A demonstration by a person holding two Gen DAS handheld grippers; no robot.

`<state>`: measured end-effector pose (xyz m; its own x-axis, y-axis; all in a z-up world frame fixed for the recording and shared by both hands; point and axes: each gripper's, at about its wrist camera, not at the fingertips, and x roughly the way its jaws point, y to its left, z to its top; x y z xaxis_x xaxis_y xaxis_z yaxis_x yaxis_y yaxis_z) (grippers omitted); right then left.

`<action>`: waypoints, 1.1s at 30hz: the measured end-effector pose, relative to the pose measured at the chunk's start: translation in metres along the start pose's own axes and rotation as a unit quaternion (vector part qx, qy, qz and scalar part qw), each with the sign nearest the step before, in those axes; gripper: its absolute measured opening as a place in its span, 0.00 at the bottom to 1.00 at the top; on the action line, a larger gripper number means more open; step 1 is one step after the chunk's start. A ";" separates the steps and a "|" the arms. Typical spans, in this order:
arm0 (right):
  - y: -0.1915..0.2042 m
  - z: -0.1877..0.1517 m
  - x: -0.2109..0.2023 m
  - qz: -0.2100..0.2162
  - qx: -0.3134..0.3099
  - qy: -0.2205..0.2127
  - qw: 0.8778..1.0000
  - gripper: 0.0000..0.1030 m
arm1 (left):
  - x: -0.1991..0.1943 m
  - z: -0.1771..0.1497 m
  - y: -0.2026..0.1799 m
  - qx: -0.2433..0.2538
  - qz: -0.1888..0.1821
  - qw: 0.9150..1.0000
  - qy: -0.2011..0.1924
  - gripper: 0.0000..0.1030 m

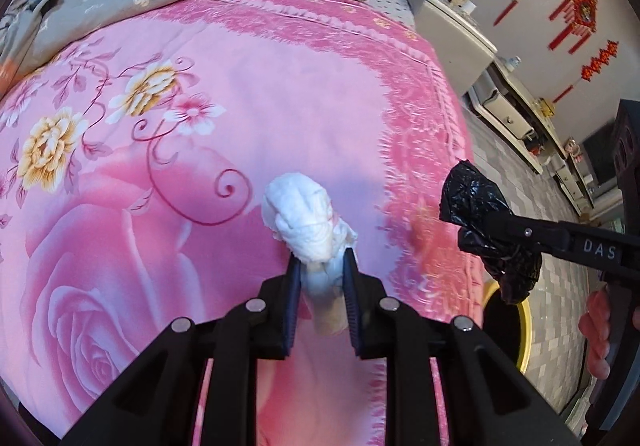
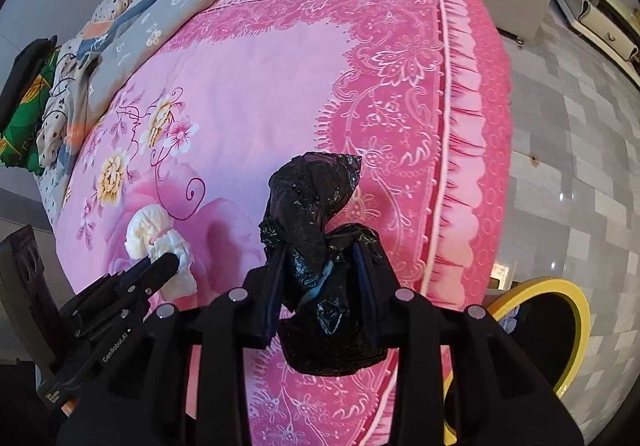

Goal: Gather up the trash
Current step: 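Lift the tissue and black bag and carry both over the yellow bin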

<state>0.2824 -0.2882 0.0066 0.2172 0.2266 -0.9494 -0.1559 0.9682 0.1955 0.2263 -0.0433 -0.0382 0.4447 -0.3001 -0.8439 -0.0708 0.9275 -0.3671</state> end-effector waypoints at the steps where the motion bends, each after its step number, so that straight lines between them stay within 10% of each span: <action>1: -0.006 -0.004 -0.007 -0.001 0.003 -0.004 1.000 0.31 | -0.002 -0.001 -0.008 0.006 -0.005 1.000 0.002 0.18; 33: -0.227 -0.152 -0.113 -0.032 0.197 -0.066 0.978 0.33 | 0.023 -0.093 -0.254 0.188 -0.088 0.975 0.075 0.19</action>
<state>0.1466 -0.5497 0.0319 0.3403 0.1516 -0.9280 0.2399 0.9403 0.2415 0.1717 -0.3068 -0.0006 0.2822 -0.4658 -0.8387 0.3401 0.8660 -0.3665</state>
